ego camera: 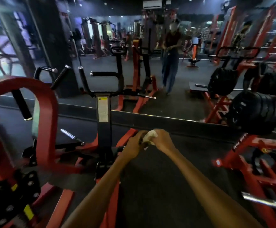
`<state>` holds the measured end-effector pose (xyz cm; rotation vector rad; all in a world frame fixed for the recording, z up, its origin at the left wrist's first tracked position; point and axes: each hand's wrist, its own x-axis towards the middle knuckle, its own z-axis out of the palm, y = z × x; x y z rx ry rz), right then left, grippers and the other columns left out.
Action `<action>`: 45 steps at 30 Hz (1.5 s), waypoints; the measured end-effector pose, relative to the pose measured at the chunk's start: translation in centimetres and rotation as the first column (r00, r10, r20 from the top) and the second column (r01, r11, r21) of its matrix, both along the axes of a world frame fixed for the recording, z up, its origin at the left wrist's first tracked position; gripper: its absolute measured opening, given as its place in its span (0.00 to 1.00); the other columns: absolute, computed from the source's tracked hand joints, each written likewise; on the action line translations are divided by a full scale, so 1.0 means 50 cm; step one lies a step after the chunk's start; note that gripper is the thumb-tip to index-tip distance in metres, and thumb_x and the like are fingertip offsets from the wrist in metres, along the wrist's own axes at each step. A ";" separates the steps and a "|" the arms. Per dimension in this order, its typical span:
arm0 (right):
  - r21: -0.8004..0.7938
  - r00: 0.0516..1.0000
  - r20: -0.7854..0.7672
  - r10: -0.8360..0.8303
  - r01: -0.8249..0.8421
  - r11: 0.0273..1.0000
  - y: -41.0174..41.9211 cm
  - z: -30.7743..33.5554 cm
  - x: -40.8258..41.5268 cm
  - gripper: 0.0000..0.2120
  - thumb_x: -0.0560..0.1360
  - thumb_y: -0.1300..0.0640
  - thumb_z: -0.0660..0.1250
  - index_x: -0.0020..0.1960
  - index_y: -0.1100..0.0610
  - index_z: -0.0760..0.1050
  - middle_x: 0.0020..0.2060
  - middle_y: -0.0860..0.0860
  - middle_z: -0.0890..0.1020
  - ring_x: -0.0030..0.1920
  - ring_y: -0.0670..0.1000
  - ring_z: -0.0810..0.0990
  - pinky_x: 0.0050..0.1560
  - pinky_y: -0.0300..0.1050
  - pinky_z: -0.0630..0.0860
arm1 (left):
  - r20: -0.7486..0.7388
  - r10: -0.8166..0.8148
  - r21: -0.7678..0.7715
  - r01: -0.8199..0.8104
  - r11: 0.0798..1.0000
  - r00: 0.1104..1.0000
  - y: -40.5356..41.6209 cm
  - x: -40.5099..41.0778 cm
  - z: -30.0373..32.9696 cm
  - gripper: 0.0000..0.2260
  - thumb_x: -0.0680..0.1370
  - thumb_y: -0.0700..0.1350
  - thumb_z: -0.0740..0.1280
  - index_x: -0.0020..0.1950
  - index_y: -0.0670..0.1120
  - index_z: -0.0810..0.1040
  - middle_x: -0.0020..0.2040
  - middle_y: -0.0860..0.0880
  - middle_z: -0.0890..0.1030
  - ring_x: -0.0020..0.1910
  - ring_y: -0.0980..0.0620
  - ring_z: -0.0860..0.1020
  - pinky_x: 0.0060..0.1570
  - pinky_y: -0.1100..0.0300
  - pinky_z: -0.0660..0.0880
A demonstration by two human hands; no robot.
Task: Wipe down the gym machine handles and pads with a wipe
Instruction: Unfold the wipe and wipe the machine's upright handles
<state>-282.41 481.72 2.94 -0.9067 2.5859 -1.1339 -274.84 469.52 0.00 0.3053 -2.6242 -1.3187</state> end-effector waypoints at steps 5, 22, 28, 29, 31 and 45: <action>-0.101 0.990 0.092 -0.104 0.113 0.988 -0.032 0.015 -0.169 0.10 0.78 0.59 0.62 0.57 0.60 0.77 0.53 0.56 0.80 0.53 0.53 0.79 0.52 0.45 0.75 | -0.002 0.219 -0.032 -0.219 0.975 0.976 -0.051 -0.129 -0.009 0.10 0.81 0.44 0.64 0.61 0.43 0.78 0.53 0.42 0.81 0.52 0.45 0.79 0.50 0.59 0.72; 0.098 0.964 0.265 0.004 -0.031 0.995 -0.227 0.019 -0.487 0.11 0.74 0.62 0.66 0.56 0.60 0.77 0.48 0.55 0.81 0.44 0.51 0.80 0.42 0.42 0.76 | -0.128 0.440 0.535 -0.312 0.785 0.889 -0.247 -0.427 0.047 0.12 0.81 0.37 0.59 0.39 0.45 0.74 0.32 0.53 0.78 0.31 0.62 0.77 0.31 0.70 0.70; -0.193 0.866 0.367 0.340 -0.287 0.938 -0.318 0.068 -0.535 0.15 0.75 0.64 0.67 0.62 0.62 0.73 0.52 0.55 0.80 0.48 0.48 0.79 0.41 0.31 0.75 | -0.034 0.170 0.279 -0.154 0.948 0.985 -0.344 -0.514 0.085 0.06 0.77 0.43 0.66 0.41 0.46 0.80 0.39 0.49 0.78 0.40 0.53 0.75 0.42 0.62 0.71; -0.138 0.879 0.335 0.339 -0.310 0.941 -0.327 0.070 -0.545 0.13 0.75 0.62 0.67 0.59 0.63 0.76 0.50 0.56 0.81 0.48 0.50 0.79 0.42 0.33 0.75 | -0.023 0.173 0.270 -0.160 0.950 0.985 -0.363 -0.521 0.085 0.06 0.79 0.41 0.65 0.45 0.42 0.80 0.41 0.47 0.78 0.41 0.52 0.75 0.42 0.62 0.71; -0.089 0.902 0.284 0.324 -0.312 0.946 -0.348 0.064 -0.570 0.10 0.77 0.59 0.65 0.55 0.63 0.78 0.48 0.57 0.81 0.49 0.54 0.79 0.47 0.42 0.74 | 0.001 0.198 0.291 -0.190 0.938 0.980 -0.394 -0.532 0.086 0.07 0.80 0.40 0.64 0.52 0.37 0.78 0.45 0.42 0.77 0.44 0.49 0.75 0.40 0.61 0.74; -0.299 0.717 0.601 0.352 -0.207 0.932 -0.405 0.074 -0.645 0.11 0.75 0.64 0.66 0.57 0.62 0.74 0.48 0.56 0.79 0.46 0.51 0.80 0.44 0.43 0.78 | 0.070 0.463 0.859 -0.289 0.422 0.884 -0.452 -0.577 0.051 0.08 0.81 0.41 0.62 0.43 0.43 0.76 0.34 0.48 0.79 0.31 0.53 0.78 0.33 0.60 0.76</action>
